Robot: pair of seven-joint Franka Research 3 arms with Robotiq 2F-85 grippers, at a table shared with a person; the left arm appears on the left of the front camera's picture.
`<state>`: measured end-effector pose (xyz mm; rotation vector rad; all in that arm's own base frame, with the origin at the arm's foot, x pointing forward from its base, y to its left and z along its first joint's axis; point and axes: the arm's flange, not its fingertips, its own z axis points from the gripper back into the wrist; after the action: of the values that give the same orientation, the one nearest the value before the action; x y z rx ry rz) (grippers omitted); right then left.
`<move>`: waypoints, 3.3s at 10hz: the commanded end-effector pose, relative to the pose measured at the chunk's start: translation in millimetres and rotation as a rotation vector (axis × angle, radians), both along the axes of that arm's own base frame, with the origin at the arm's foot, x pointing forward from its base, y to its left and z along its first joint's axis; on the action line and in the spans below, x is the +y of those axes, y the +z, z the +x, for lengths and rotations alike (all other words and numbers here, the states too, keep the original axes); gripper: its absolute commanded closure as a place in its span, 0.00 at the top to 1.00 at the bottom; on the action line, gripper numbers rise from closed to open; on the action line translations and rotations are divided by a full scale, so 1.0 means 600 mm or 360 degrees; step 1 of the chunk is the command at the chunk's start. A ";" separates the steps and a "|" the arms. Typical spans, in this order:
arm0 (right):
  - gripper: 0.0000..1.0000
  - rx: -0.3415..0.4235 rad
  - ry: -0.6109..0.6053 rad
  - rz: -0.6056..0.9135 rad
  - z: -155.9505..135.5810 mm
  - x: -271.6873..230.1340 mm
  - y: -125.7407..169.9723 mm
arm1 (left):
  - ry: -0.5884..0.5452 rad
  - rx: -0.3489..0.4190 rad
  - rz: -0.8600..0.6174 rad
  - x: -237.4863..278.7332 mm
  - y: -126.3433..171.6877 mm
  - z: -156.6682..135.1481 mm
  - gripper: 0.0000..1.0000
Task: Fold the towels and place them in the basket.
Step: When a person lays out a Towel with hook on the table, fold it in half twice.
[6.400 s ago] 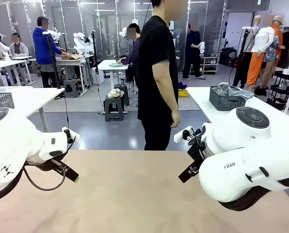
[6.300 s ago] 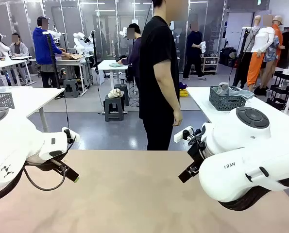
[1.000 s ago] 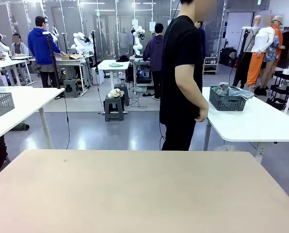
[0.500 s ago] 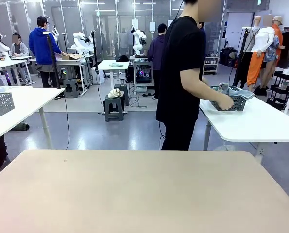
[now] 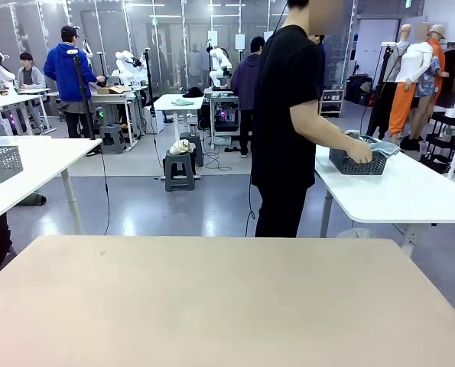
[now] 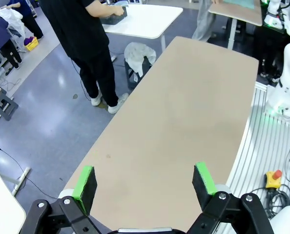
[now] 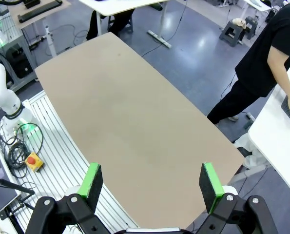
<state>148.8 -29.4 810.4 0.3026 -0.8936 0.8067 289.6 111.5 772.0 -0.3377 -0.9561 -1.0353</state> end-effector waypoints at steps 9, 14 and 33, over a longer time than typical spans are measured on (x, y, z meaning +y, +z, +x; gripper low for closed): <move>1.00 0.0293 0.0018 -0.0114 0.004 -0.005 0.006 | 0.0026 0.0254 0.0138 -0.005 0.020 0.004 1.00; 1.00 0.0290 0.0010 -0.0134 0.005 -0.003 -0.002 | 0.0022 0.0215 0.0117 0.000 0.009 0.007 1.00; 1.00 0.0331 -0.0024 -0.0154 0.003 -0.004 -0.007 | 0.0148 0.0423 0.0220 0.019 0.013 -0.011 1.00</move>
<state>150.6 -31.5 806.2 0.2882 -0.6589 0.7864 284.7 123.1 773.2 -0.3129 -0.6903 -0.9518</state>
